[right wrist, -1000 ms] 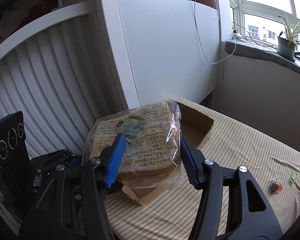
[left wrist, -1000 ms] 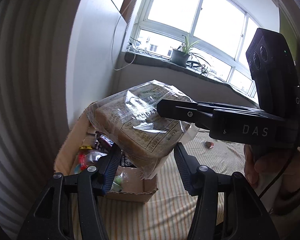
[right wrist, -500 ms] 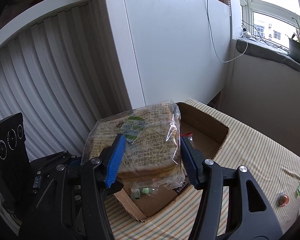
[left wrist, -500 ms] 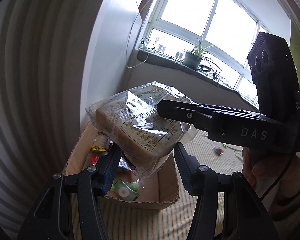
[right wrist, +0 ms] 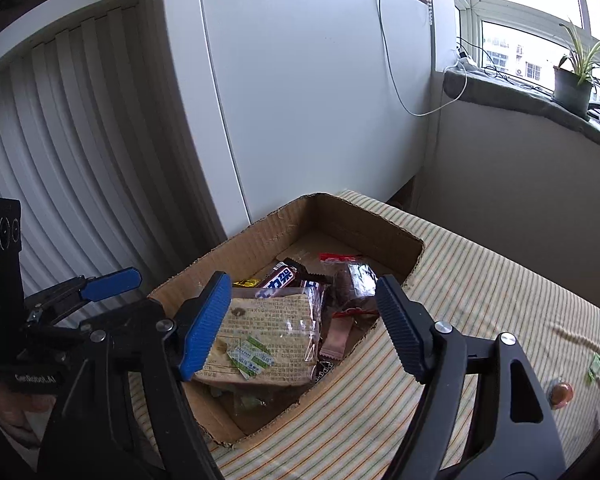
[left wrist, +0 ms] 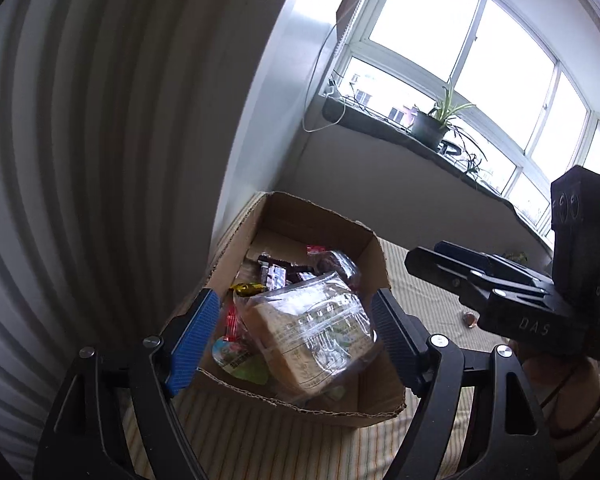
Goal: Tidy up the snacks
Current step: 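Open the left tool to drop the bread loaf into the box, then move both open tools back to the brown candy and green candy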
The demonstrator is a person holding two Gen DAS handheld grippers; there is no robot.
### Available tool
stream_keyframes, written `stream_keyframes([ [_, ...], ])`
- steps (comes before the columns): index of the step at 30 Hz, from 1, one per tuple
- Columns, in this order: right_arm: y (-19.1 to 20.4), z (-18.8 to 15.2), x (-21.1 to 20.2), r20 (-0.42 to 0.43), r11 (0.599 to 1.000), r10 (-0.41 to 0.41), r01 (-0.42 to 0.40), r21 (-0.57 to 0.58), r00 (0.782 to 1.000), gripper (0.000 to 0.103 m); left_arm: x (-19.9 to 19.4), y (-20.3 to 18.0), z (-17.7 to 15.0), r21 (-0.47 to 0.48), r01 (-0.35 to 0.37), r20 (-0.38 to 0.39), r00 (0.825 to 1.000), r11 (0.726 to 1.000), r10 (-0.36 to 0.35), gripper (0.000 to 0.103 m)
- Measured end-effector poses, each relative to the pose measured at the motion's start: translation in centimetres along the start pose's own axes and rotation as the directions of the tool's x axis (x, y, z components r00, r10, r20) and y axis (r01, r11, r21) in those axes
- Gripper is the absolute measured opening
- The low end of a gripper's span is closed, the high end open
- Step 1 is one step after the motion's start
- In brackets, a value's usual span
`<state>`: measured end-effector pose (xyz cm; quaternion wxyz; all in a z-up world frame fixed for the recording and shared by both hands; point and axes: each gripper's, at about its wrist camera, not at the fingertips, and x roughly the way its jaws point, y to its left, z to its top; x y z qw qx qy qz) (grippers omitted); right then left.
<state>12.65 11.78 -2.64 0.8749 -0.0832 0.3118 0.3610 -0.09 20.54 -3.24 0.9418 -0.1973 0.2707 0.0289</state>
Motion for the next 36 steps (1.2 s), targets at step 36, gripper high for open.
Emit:
stream_keyframes([
  [36,-14.4,-9.6,-14.5,0.099,0.937,-0.269,0.236,0.258,0.958,0.094,3.8,-20.1,-3.2,0.292,0.204,-0.154,0.974,0.934,-0.165,0.079],
])
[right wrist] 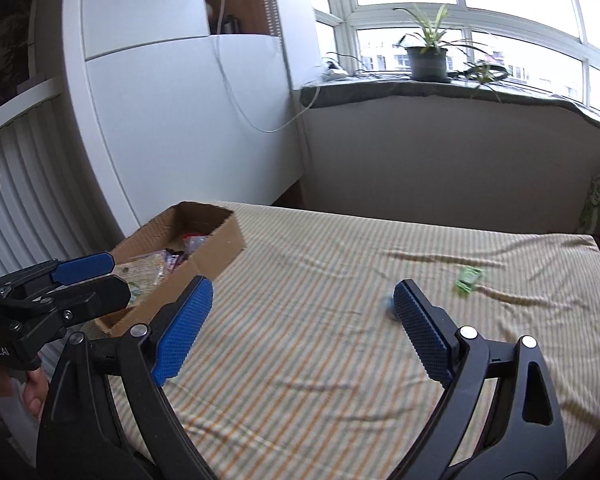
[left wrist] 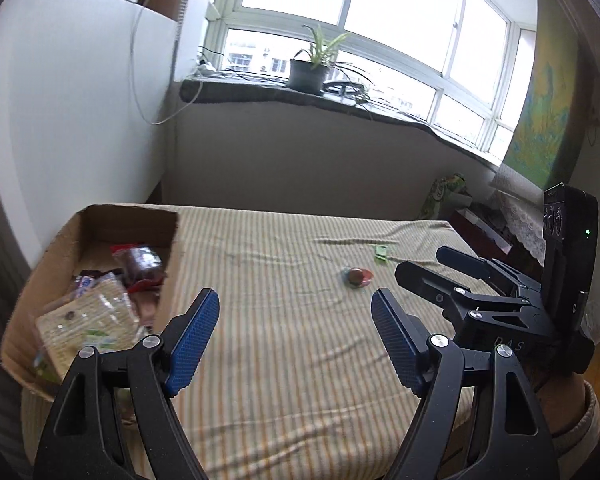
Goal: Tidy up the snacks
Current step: 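Move both open tools back to the brown candy and green candy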
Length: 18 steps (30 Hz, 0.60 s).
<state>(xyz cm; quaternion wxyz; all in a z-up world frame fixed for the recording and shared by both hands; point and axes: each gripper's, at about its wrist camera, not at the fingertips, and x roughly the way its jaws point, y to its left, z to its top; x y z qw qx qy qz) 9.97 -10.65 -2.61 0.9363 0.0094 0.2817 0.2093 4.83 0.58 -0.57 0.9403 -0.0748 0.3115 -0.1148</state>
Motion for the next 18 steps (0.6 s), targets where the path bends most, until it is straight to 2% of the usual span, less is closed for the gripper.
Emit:
stream_keyframes([
  [3,-4.3,-0.9,-2.2,0.001,0.995,-0.08,0.08,0.058,0.997,0.094,1.8,-2.9,0.1,0.051,0.046,-0.025,0.999,0.998,-0.045,0.079],
  [7,-8.2,-1.9,-4.4,0.002,0.983,-0.145,0.144,0.111,0.989,0.094,3.2,-5.6,0.2,0.101,0.076,-0.057,0.996,0.992,-0.071,0.079],
  [18,-11.4,-2.3,-4.9,-0.012,0.975,-0.184,0.184,0.127,0.983,0.098,6.3,-7.9,0.6,0.149,0.09,-0.106,0.992,0.985,-0.074,0.079],
])
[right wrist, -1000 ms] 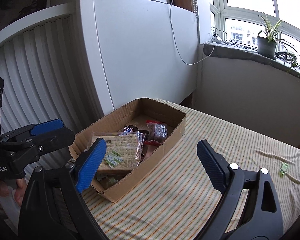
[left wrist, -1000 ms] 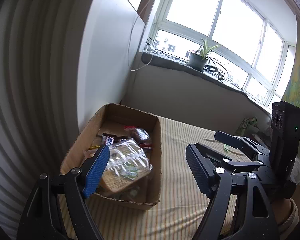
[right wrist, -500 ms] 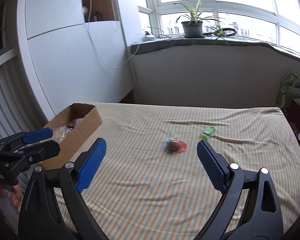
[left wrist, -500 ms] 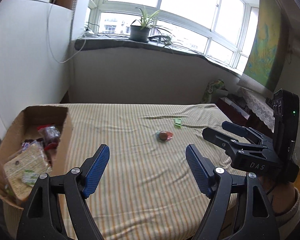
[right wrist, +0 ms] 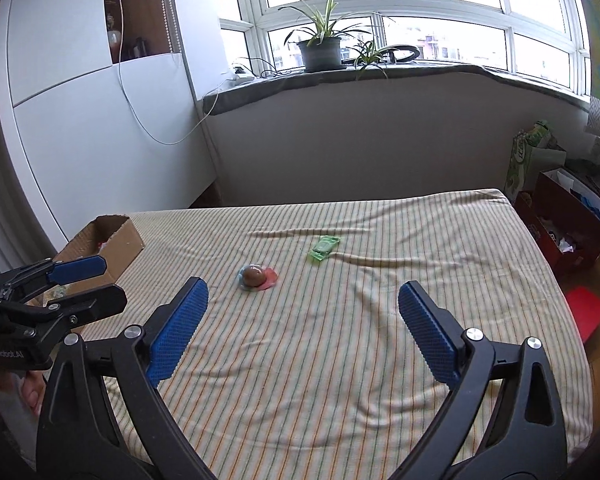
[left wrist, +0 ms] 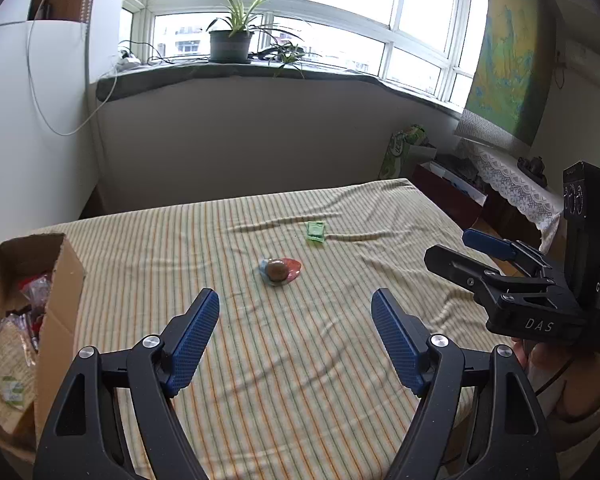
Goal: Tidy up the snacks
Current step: 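Move both open tools back to the brown candy and green candy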
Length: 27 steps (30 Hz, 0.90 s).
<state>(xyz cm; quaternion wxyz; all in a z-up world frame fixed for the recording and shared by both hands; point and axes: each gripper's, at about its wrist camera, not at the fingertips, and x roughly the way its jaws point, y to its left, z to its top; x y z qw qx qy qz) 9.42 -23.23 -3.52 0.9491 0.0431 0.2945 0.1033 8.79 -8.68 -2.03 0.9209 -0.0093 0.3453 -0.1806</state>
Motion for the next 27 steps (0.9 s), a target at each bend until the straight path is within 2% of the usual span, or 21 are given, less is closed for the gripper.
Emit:
stream_keyframes([
  [9,-1.9,1.1,4.2,-0.093,0.997,-0.078,0.075,-0.036,0.993,0.098,6.2,1.2,0.7,0.0,-0.032,-0.089,0.995,0.999,0.032,0.079],
  [18,-2.3,2.3,11.1,-0.209,0.991,-0.105,0.084,-0.104,0.972,0.098,12.6,2.0,0.9,-0.03,-0.018,-0.173,0.985,0.999,0.013,0.079],
  [23,-3.5,3.4,15.6,-0.278,0.989,-0.094,0.057,-0.135,0.956,0.098,13.9,2.1,0.5,-0.002,-0.031,-0.177,0.984,1.0,0.03,0.079],
  [27,-3.8,3.8,18.2,-0.336,0.995,-0.009,-0.026,-0.099,0.942,0.098,15.0,2.3,0.2,-0.003,-0.018,-0.21,0.977,1.0,0.017,0.078],
])
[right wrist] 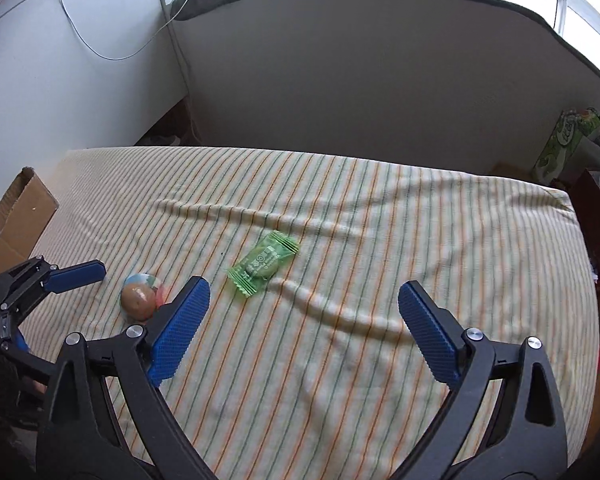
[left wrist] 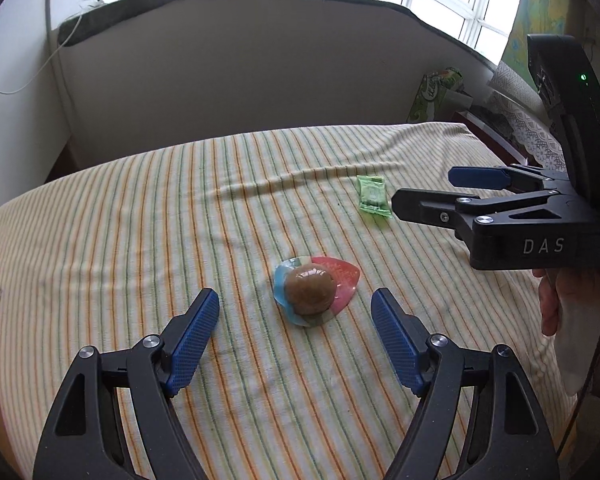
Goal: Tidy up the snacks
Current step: 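Move both open tools back to the brown candy and green candy, then close the left tool on the brown round candy while the right tool closes on the green candy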
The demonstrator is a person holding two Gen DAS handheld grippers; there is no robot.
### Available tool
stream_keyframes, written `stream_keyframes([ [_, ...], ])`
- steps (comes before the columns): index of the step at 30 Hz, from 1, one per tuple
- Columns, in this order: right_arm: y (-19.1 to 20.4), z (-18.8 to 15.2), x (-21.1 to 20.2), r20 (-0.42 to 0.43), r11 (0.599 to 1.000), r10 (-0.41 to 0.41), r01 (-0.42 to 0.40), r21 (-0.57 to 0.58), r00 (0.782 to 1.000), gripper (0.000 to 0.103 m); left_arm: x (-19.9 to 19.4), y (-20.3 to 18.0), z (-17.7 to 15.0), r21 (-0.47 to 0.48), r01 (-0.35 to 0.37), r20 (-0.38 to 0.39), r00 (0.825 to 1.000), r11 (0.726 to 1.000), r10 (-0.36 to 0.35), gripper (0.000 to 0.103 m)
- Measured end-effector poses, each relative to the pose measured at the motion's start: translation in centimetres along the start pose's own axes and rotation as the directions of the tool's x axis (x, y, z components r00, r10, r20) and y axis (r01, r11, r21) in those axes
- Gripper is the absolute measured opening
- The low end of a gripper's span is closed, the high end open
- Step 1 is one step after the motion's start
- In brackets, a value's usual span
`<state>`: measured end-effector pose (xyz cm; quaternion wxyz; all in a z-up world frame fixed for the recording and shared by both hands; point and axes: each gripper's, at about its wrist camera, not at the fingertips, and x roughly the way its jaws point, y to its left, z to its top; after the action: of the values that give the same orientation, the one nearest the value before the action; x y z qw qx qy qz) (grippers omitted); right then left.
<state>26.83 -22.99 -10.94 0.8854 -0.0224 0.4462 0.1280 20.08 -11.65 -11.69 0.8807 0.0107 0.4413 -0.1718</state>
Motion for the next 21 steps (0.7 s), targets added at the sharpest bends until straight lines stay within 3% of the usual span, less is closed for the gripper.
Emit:
stream_keyframes([
  [6,1.3,0.7,2.1,-0.044,0.998,0.038,-0.041,-0.048,0.998,0.097,0.5,-0.3,0.6,0.02,-0.003,0.002,1.0,1.0,0.003,0.07],
  [9,1.8,0.9,2.9,-0.055,0.997,0.035,-0.039,-0.061,0.998,0.092,0.7,-0.5,0.9,0.025,-0.01,0.003,1.0,1.0,0.01,0.067],
  [14,2.5,0.9,3.4,-0.052,0.997,0.019,-0.023,-0.076,0.998,0.09,1.5,-0.8,1.3,0.036,-0.036,0.008,0.999,0.999,0.035,0.053],
  [16,2.5,1.1,3.5,-0.05,0.996,0.009,-0.013,-0.087,0.999,0.085,1.7,-0.8,1.5,0.041,-0.046,0.014,0.999,0.998,0.046,0.039],
  [19,2.6,1.0,3.5,-0.039,0.994,-0.02,0.016,-0.112,0.999,0.068,2.1,-0.7,1.7,0.03,-0.029,0.019,0.999,0.999,0.028,0.029],
  [21,2.5,1.1,3.2,-0.03,0.993,-0.011,0.008,-0.116,0.999,0.045,2.2,-0.5,1.7,0.019,-0.016,0.021,1.0,1.0,0.016,0.029],
])
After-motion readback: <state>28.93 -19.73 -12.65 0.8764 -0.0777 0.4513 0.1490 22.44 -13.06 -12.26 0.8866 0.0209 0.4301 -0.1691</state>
